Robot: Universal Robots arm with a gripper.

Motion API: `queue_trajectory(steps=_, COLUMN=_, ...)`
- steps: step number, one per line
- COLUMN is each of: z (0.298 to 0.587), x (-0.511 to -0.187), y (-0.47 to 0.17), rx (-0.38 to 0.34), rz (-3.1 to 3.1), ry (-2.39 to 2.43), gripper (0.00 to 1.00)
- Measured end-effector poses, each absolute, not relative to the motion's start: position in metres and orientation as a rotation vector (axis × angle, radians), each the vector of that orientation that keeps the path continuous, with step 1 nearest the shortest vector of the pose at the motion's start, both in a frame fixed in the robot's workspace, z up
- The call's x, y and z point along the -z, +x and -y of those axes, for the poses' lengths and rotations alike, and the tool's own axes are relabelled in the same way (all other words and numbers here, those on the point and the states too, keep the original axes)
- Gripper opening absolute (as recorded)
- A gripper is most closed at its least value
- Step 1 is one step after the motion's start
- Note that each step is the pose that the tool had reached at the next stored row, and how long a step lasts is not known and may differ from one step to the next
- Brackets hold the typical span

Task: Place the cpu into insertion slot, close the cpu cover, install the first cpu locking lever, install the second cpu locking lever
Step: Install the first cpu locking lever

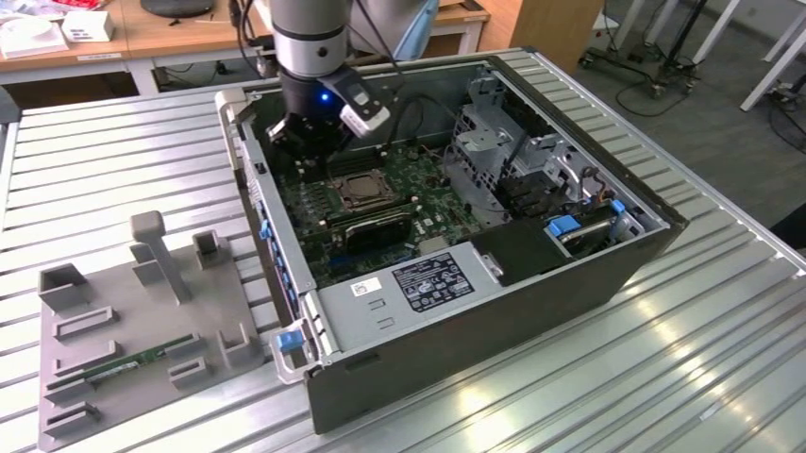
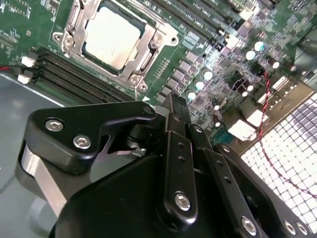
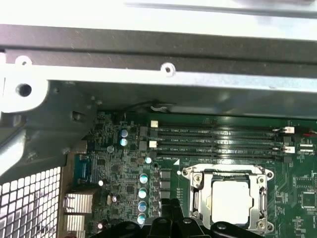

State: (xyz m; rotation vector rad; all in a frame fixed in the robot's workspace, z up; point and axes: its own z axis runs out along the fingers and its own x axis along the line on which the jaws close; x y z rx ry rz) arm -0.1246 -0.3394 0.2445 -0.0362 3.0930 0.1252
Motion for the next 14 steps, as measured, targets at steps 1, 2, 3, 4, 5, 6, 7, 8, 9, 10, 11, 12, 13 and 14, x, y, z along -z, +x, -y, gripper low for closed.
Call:
queue_trajectory(steps=1, z=0.3391, x=-0.2445, y=-0.1255, rx=-0.13, rz=-3.091, ry=-0.036, gripper=0.11)
queue_trajectory(steps=2, z=0.3386, x=-0.2445, y=-0.1264, rx=-0.135, rz=-3.089, ry=-0.036, gripper=0.11)
queue_trajectory(steps=3, z=0.3381, x=-0.2445, y=-0.1271, rx=-0.139, rz=-3.088, ry=-0.036, gripper=0.11)
queue_trajectory(steps=4, z=0.3374, x=-0.2444, y=-0.1274, rx=-0.143, rz=-3.087, ry=-0.036, gripper=0.11)
queue_trajectory(steps=5, z=0.3368, x=-0.2444, y=-0.1276, rx=-0.145, rz=-3.086, ry=-0.036, gripper=0.11)
queue_trajectory(steps=6, z=0.3362, x=-0.2445, y=-0.1277, rx=-0.147, rz=-3.086, ry=-0.035, gripper=0.11)
queue_trajectory(steps=7, z=0.3356, x=-0.2445, y=-0.128, rx=-0.151, rz=-3.085, ry=-0.035, gripper=0.11)
queue_trajectory(steps=8, z=0.3349, x=-0.2445, y=-0.1282, rx=-0.156, rz=-3.084, ry=-0.035, gripper=0.11)
queue_trajectory(steps=9, z=0.3343, x=-0.2445, y=-0.1285, rx=-0.163, rz=-3.082, ry=-0.035, gripper=0.11)
queue_trajectory(steps=10, z=0.3338, x=-0.2444, y=-0.1289, rx=-0.173, rz=-3.08, ry=-0.034, gripper=0.11)
queue_trajectory(steps=11, z=0.3336, x=-0.2444, y=-0.1291, rx=-0.183, rz=-3.078, ry=-0.034, gripper=0.11)
queue_trajectory(steps=12, z=0.3336, x=-0.2445, y=-0.1292, rx=-0.188, rz=-3.078, ry=-0.034, gripper=0.11)
queue_trajectory(steps=13, z=0.3336, x=-0.2445, y=-0.1294, rx=-0.191, rz=-3.077, ry=-0.034, gripper=0.11)
queue_trajectory(steps=14, z=0.3336, x=-0.2445, y=-0.1298, rx=-0.196, rz=-3.076, ry=-0.034, gripper=0.11)
